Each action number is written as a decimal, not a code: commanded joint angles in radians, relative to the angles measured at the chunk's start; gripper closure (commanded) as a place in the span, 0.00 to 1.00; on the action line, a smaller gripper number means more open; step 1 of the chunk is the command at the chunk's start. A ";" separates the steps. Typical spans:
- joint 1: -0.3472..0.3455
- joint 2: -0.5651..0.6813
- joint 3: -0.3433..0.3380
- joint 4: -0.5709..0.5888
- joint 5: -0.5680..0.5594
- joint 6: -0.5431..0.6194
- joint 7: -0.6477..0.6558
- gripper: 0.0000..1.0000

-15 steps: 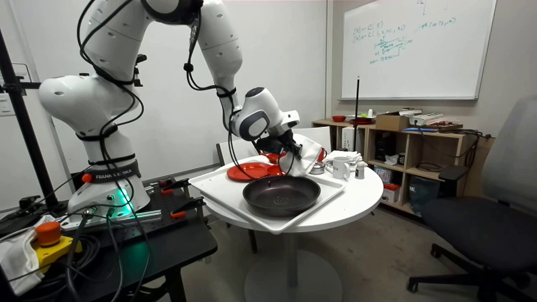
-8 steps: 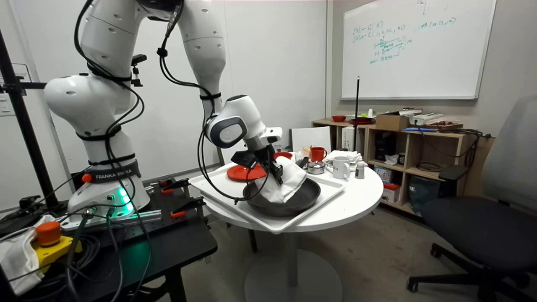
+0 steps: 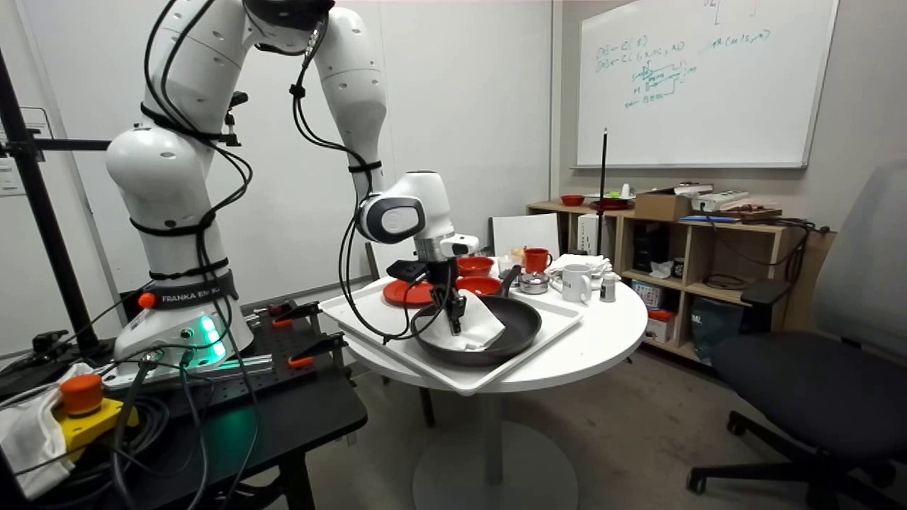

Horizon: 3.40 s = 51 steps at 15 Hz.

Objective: Pick up the white towel from the tray, wipe the inside of the black pan and put the towel back on the tray.

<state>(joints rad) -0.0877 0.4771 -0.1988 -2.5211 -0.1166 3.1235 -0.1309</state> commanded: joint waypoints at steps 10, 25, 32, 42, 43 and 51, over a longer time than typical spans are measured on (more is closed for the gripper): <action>-0.141 0.185 0.207 0.435 0.079 -0.762 -0.214 0.94; -0.189 0.278 0.215 0.692 0.120 -0.942 -0.269 0.94; -0.182 0.321 0.215 0.772 0.132 -1.004 -0.263 0.94; -0.164 0.461 0.207 0.960 0.131 -1.129 -0.209 0.94; -0.164 0.469 0.207 0.975 0.131 -1.140 -0.206 0.94; -0.168 0.507 0.206 1.077 0.132 -1.167 -0.190 0.94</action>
<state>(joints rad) -0.2598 0.9499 0.0116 -1.5133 -0.0082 1.9861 -0.3313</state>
